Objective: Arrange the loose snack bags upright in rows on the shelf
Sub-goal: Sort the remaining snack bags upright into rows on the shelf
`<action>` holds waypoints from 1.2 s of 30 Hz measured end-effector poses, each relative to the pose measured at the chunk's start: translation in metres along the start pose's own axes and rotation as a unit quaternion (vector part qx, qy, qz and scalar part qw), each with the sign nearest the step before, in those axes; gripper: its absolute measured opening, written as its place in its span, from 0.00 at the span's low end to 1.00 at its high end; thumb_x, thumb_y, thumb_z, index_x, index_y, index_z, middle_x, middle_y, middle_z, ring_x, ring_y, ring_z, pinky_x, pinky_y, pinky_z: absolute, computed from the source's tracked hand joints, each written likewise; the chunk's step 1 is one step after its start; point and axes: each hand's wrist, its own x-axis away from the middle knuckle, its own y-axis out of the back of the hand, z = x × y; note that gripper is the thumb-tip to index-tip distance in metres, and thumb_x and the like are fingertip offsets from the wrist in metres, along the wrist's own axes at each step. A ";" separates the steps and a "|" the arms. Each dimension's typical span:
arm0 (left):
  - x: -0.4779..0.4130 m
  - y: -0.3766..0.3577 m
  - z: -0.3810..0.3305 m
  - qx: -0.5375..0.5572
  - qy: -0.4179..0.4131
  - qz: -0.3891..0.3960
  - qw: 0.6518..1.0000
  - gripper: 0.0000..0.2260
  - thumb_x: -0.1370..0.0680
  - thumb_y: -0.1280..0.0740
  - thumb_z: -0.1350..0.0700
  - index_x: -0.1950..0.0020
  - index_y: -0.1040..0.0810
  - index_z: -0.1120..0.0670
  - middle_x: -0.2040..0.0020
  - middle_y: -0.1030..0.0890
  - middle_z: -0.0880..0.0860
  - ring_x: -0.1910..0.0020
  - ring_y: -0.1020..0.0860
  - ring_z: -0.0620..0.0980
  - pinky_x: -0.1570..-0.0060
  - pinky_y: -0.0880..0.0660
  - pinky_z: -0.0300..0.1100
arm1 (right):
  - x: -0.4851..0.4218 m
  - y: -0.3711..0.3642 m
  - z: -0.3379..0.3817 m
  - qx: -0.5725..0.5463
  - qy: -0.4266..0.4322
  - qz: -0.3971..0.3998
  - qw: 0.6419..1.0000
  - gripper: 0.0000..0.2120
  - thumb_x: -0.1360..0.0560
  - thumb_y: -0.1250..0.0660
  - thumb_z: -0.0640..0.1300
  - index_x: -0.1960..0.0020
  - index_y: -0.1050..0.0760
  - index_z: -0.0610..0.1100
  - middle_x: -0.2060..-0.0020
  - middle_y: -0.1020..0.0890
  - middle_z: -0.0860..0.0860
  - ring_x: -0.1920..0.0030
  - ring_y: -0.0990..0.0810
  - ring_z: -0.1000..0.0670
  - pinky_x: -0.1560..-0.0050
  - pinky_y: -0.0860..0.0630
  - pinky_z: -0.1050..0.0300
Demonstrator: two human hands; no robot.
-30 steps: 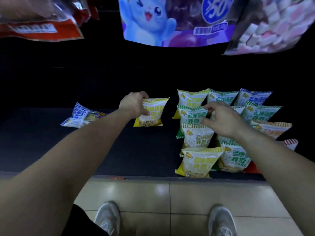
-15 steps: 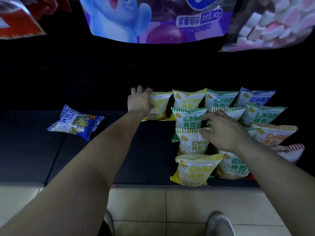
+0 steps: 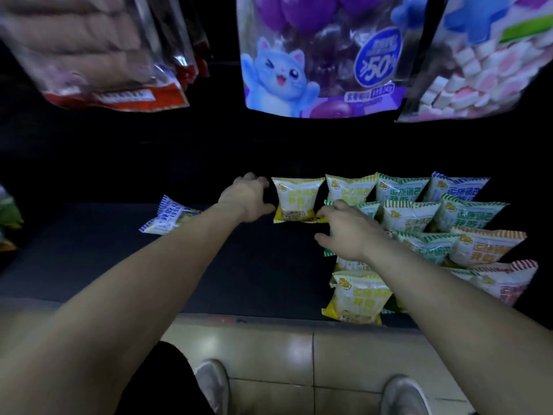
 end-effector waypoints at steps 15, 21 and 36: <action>0.166 0.010 0.185 0.079 0.146 0.038 0.985 0.34 0.27 0.28 0.41 0.25 0.34 0.52 0.32 0.32 0.56 0.37 0.27 0.57 0.40 0.28 0.48 | -0.020 -0.034 0.161 0.029 0.088 0.036 0.995 0.28 0.22 0.35 0.56 0.26 0.34 0.49 0.31 0.31 0.47 0.35 0.28 0.43 0.40 0.26 0.46; 0.165 -0.007 0.247 0.109 0.169 0.021 0.979 0.34 0.26 0.31 0.39 0.25 0.36 0.51 0.30 0.32 0.54 0.32 0.31 0.56 0.36 0.30 0.49 | -0.099 -0.077 0.224 -0.059 0.079 0.058 0.993 0.25 0.22 0.33 0.53 0.28 0.33 0.47 0.34 0.30 0.46 0.36 0.26 0.44 0.41 0.28 0.52; 0.148 -0.049 0.294 0.186 0.209 0.031 0.960 0.31 0.24 0.35 0.37 0.25 0.37 0.48 0.29 0.33 0.51 0.30 0.33 0.54 0.34 0.31 0.49 | -0.248 -0.181 0.274 -0.027 0.038 0.035 0.998 0.40 0.26 0.32 0.62 0.22 0.44 0.48 0.27 0.35 0.45 0.30 0.35 0.39 0.34 0.34 0.41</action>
